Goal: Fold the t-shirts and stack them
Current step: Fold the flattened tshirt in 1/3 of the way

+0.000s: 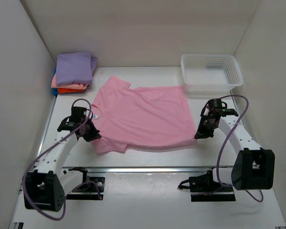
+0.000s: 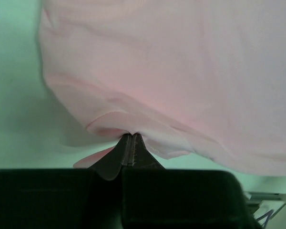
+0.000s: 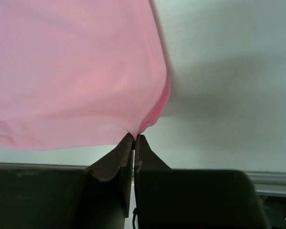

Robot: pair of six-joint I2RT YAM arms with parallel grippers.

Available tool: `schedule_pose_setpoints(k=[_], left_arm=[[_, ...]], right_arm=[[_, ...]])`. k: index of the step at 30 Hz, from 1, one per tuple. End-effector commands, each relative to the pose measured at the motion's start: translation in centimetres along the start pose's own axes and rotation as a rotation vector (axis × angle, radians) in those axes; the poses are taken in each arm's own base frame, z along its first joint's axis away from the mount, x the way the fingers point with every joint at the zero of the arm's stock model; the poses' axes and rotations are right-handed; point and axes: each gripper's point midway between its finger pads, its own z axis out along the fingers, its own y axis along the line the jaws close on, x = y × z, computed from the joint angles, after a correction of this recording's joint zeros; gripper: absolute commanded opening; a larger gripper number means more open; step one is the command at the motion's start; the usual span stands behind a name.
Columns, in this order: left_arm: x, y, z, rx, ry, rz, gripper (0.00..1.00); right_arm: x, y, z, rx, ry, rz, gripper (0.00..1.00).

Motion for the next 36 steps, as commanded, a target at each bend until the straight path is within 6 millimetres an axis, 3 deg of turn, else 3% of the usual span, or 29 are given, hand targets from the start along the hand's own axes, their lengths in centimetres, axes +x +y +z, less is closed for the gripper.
schedule_pose_setpoints(k=[1, 10, 17, 19, 21, 22, 24, 28, 31, 33, 35, 36], left_arm=[[-4.4, -2.8, 0.2, 0.067, -0.076, 0.014, 0.0], [-9.4, -3.8, 2.1, 0.041, -0.104, -0.001, 0.0], [-9.9, -4.0, 4.7, 0.026, -0.053, -0.015, 0.0], [-10.2, -4.1, 5.2, 0.026, -0.051, -0.011, 0.1], [-10.3, -4.2, 5.9, 0.018, -0.041, -0.006, 0.31], [-10.4, -4.1, 6.2, 0.013, -0.041, -0.012, 0.39], [-11.4, -4.9, 6.4, 0.032, -0.05, -0.01, 0.39], [-12.9, -5.8, 6.5, 0.048, -0.082, -0.019, 0.44], [-12.7, -6.2, 6.3, 0.058, -0.079, -0.006, 0.44], [-12.1, -5.6, 6.5, 0.058, -0.065, -0.004, 0.45], [-11.3, -5.4, 6.6, 0.064, -0.058, -0.013, 0.45], [-10.8, -5.3, 6.5, 0.069, -0.054, -0.015, 0.45]], right_arm=[[-3.7, 1.2, 0.0, -0.035, -0.032, -0.046, 0.0], [-8.5, 2.4, 2.0, -0.025, -0.012, -0.063, 0.0], [-11.1, 3.0, 3.8, -0.022, 0.01, -0.083, 0.0], [-12.2, 3.5, 4.2, -0.035, 0.005, -0.092, 0.0], [-13.7, 4.0, 4.4, -0.041, -0.012, -0.105, 0.0], [-14.1, 4.0, 4.6, -0.033, -0.014, -0.099, 0.09], [-16.3, 4.3, 4.1, 0.002, -0.078, -0.125, 0.26], [-18.8, 5.1, 2.4, 0.049, -0.195, -0.154, 0.34], [-18.6, 5.3, 2.2, 0.022, -0.21, -0.15, 0.33], [-17.7, 5.5, 2.5, -0.006, -0.196, -0.166, 0.22], [-16.7, 5.9, 2.8, -0.045, -0.184, -0.19, 0.0], [-15.8, 6.2, 3.3, -0.061, -0.168, -0.203, 0.0]])
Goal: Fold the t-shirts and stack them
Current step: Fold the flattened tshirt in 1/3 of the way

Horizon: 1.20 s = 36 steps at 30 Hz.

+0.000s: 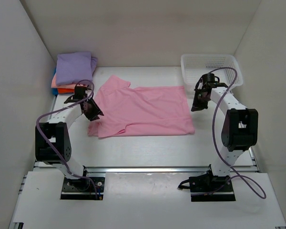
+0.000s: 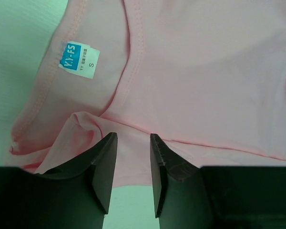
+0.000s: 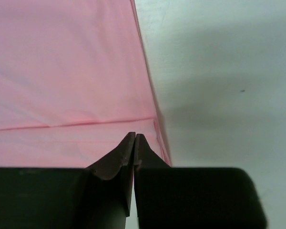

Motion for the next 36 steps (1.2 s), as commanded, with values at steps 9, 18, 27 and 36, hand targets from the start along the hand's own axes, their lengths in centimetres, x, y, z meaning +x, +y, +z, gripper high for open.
schedule_pose_setpoints(k=[9, 18, 27, 36], left_arm=[[4.3, 0.4, 3.3, -0.104, 0.065, 0.144, 0.41], [9.9, 4.7, 3.4, -0.202, 0.214, 0.206, 0.4], [15.6, 6.7, -1.0, -0.139, 0.252, 0.228, 0.31], [14.6, 7.2, -4.5, -0.096, 0.134, 0.214, 0.32]], right_arm=[[6.1, 5.0, 3.3, -0.125, 0.041, -0.132, 0.0], [12.7, 3.1, 4.6, -0.1, 0.209, -0.01, 0.0], [18.9, 1.4, 2.9, -0.047, 0.313, 0.024, 0.01], [22.5, 0.9, 0.0, 0.012, 0.307, 0.062, 0.0]])
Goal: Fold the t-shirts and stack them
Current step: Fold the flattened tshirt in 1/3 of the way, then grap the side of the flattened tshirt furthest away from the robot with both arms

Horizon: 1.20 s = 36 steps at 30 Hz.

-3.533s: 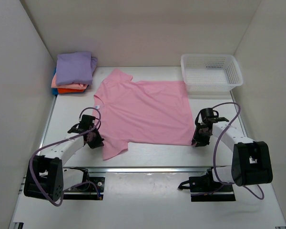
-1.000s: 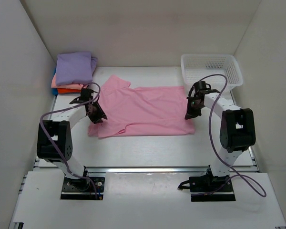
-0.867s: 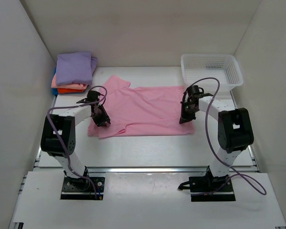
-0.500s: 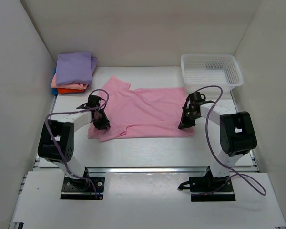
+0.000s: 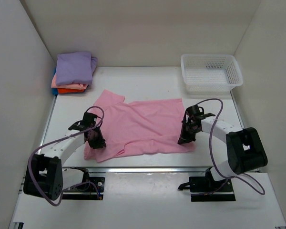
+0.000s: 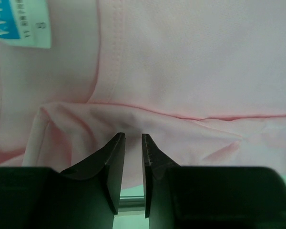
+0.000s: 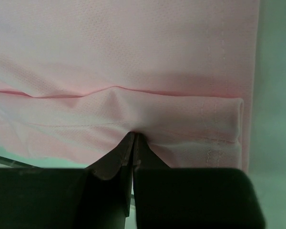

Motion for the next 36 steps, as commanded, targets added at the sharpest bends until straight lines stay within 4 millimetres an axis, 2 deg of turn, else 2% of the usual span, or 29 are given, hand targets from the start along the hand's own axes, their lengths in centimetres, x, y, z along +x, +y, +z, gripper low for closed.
schedule_pose_setpoints(k=[1, 3, 6, 8, 9, 10, 12, 13, 14, 16, 17, 19, 20, 21, 22, 23, 25, 26, 27, 28, 29, 31, 35, 36], left_arm=[[-0.8, 0.2, -1.8, 0.01, -0.054, -0.01, 0.33], [-1.2, -0.3, -2.3, 0.024, -0.072, -0.007, 0.33], [-2.4, -1.1, -3.6, 0.055, -0.09, -0.01, 0.33], [-4.0, -2.3, -5.1, 0.1, -0.121, -0.017, 0.31], [-4.3, -2.6, -5.4, 0.112, -0.115, -0.025, 0.3], [-5.3, -3.6, -6.1, 0.14, -0.136, -0.019, 0.3], [-8.1, -5.9, -7.6, 0.192, -0.201, 0.007, 0.33], [-9.1, -6.0, -7.3, 0.174, -0.215, 0.009, 0.35], [-11.0, -6.8, -7.9, 0.188, -0.267, 0.023, 0.41], [-13.4, -7.7, -6.7, 0.188, -0.275, 0.053, 0.46], [-15.6, -8.3, -7.3, 0.203, -0.324, 0.047, 0.51], [-19.3, -9.1, -6.1, 0.185, -0.357, 0.039, 0.55], [-20.0, -8.9, -4.4, 0.151, -0.34, 0.043, 0.55], [-21.8, -9.5, -4.6, 0.155, -0.373, 0.037, 0.55], [-22.7, -8.7, -3.0, 0.11, -0.366, 0.02, 0.58], [-24.5, -9.0, -3.1, 0.108, -0.392, 0.016, 0.57], [-27.2, -8.9, -1.0, 0.071, -0.395, 0.012, 0.6], [-27.7, -8.2, 0.6, 0.049, -0.372, 0.015, 0.6], [-29.4, -8.5, 0.0, 0.035, -0.409, 0.015, 0.62], [-30.3, -8.4, 1.1, 0.018, -0.403, 0.03, 0.65], [-30.6, -7.9, 2.5, -0.013, -0.393, 0.042, 0.68], [-32.3, -8.7, 2.9, -0.002, -0.414, 0.077, 0.7], [-32.7, -7.5, 5.6, -0.082, -0.4, 0.116, 0.75], [-32.8, -7.7, 5.9, -0.085, -0.392, 0.123, 0.76]], right_arm=[[3.3, -2.6, -0.9, 0.113, 0.051, 0.069, 0.0], [3.2, -3.0, -1.7, 0.121, 0.034, 0.078, 0.0], [1.9, -2.9, -3.3, 0.112, -0.021, 0.066, 0.0], [0.1, -2.6, -4.7, 0.08, -0.092, 0.032, 0.0], [-1.2, -1.7, -5.8, 0.04, -0.148, 0.006, 0.01], [-2.4, -0.8, -6.5, -0.022, -0.19, -0.009, 0.02], [-4.7, -0.4, -8.1, -0.084, -0.298, -0.004, 0.07], [-5.9, 0.4, -8.8, -0.119, -0.348, -0.01, 0.09], [-7.0, 0.4, -9.3, -0.133, -0.399, -0.016, 0.15], [-8.8, 0.9, -9.9, -0.138, -0.458, -0.017, 0.21], [-9.6, 1.7, -10.3, -0.157, -0.484, -0.038, 0.24], [-10.6, 2.1, -9.7, -0.156, -0.48, -0.033, 0.31], [-11.2, 2.5, -9.6, -0.159, -0.482, -0.051, 0.31], [-11.3, 2.7, -9.3, -0.159, -0.473, -0.055, 0.32], [-11.9, 2.9, -9.1, -0.154, -0.47, -0.062, 0.32], [-12.4, 3.3, -9.0, -0.155, -0.47, -0.076, 0.33], [-12.6, 3.3, -7.8, -0.137, -0.44, -0.086, 0.34], [-12.9, 3.1, -7.4, -0.128, -0.435, -0.078, 0.36], [-13.1, 3.1, -7.2, -0.127, -0.436, -0.091, 0.37], [-12.8, 2.6, -6.6, -0.116, -0.414, -0.08, 0.39], [-13.3, 2.4, -6.2, -0.112, -0.415, -0.078, 0.41], [-13.8, 2.1, -6.1, -0.104, -0.413, -0.078, 0.42], [-15.0, 1.3, -5.1, -0.07, -0.404, -0.079, 0.44], [-14.8, 1.1, -4.8, -0.062, -0.389, -0.077, 0.45]])
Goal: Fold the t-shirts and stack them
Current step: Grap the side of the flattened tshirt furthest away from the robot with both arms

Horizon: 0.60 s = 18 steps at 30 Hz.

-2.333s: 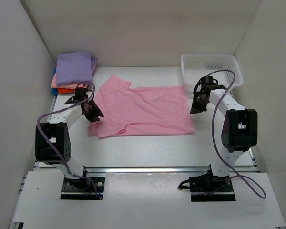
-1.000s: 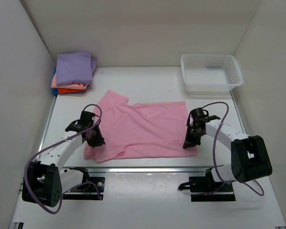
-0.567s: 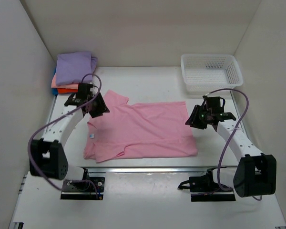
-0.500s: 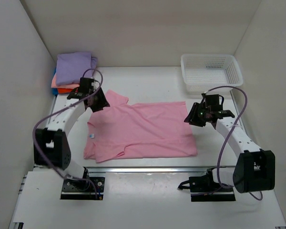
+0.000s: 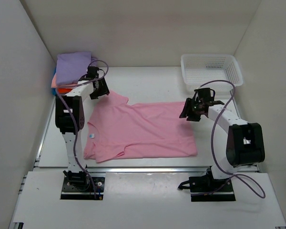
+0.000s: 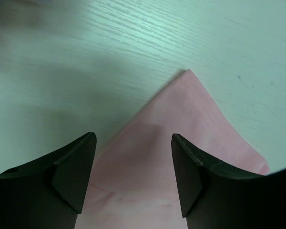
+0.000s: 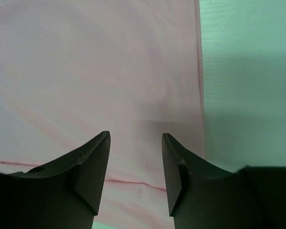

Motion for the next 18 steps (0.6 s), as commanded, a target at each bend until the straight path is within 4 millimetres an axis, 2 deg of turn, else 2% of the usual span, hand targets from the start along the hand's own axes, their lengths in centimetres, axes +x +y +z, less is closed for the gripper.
schedule_pose_setpoints(k=[1, 5, 7, 8, 10, 11, 12, 13, 14, 18], left_arm=[[-1.8, -0.4, -0.3, -0.02, -0.044, 0.066, 0.76], [-0.2, -1.2, 0.9, 0.003, 0.013, 0.075, 0.76], [-0.2, -1.9, 0.8, 0.048, 0.024, 0.064, 0.68], [0.4, -2.2, 0.8, 0.055, 0.033, 0.069, 0.55], [0.2, -2.4, 0.7, 0.069, 0.019, 0.046, 0.18], [0.5, -2.5, 0.6, 0.085, 0.034, 0.039, 0.1], [0.6, -2.3, 0.7, 0.089, 0.036, 0.028, 0.0], [0.8, -2.3, 0.5, 0.1, 0.045, 0.018, 0.0], [0.2, -2.3, 0.1, 0.107, 0.029, 0.023, 0.0], [0.7, -2.5, -0.6, 0.13, 0.023, 0.017, 0.0]], right_arm=[[-3.1, 0.4, 0.0, 0.003, -0.081, -0.047, 0.45], [-3.8, -0.3, 1.3, 0.03, -0.085, -0.027, 0.45], [-5.0, -1.4, 2.3, 0.07, -0.103, 0.001, 0.46], [-5.1, -1.8, 2.5, 0.086, -0.1, 0.022, 0.46], [-6.1, -2.5, 3.2, 0.12, -0.118, 0.046, 0.48], [-6.8, -2.5, 3.2, 0.131, -0.136, 0.045, 0.48], [-6.5, -2.9, 3.7, 0.153, -0.126, 0.063, 0.48], [-6.8, -3.2, 4.1, 0.171, -0.132, 0.072, 0.48], [-7.8, -2.7, 4.1, 0.177, -0.163, 0.071, 0.5], [-9.2, -3.2, 4.8, 0.233, -0.223, 0.123, 0.5]])
